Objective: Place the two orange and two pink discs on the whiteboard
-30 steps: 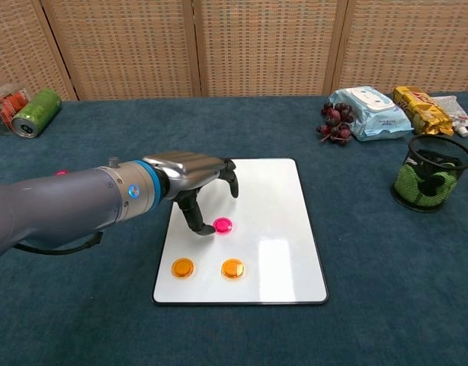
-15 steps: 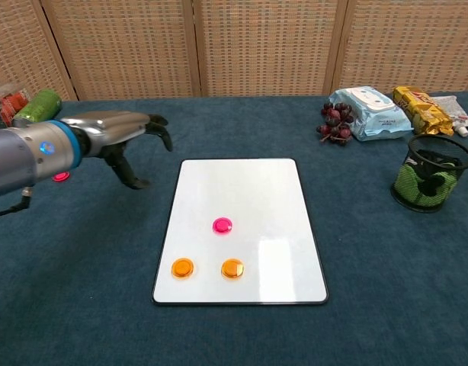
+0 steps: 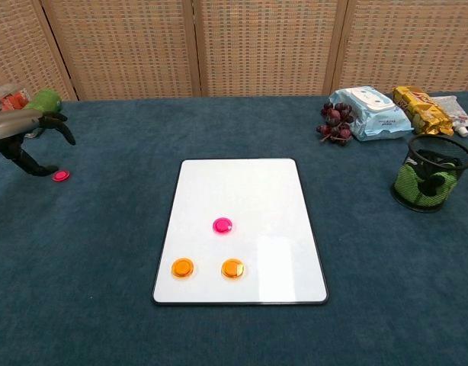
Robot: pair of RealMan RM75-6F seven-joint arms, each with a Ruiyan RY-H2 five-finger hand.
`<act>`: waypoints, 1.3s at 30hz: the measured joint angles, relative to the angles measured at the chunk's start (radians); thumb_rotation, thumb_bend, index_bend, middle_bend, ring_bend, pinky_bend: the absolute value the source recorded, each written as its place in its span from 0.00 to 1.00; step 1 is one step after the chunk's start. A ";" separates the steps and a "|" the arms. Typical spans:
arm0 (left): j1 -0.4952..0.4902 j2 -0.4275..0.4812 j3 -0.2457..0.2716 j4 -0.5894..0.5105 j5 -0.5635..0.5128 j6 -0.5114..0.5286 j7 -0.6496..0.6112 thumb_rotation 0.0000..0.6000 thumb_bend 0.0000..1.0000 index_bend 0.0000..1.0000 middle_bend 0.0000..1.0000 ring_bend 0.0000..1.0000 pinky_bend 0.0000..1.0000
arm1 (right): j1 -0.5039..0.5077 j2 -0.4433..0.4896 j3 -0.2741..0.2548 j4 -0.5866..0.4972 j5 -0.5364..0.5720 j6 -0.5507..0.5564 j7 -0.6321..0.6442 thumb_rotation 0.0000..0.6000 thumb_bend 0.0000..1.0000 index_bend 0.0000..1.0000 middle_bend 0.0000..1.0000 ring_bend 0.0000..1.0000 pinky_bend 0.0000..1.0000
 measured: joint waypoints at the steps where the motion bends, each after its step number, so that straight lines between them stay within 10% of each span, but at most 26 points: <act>1: 0.006 -0.009 -0.003 0.037 0.015 -0.014 -0.027 1.00 0.38 0.27 0.00 0.00 0.00 | 0.000 0.000 0.000 0.000 0.000 0.000 0.000 1.00 0.00 0.02 0.00 0.00 0.00; 39: 0.017 -0.236 -0.104 0.441 0.087 -0.198 -0.131 1.00 0.38 0.38 0.00 0.00 0.00 | 0.000 0.003 0.001 -0.005 0.006 -0.005 0.007 1.00 0.00 0.02 0.00 0.00 0.00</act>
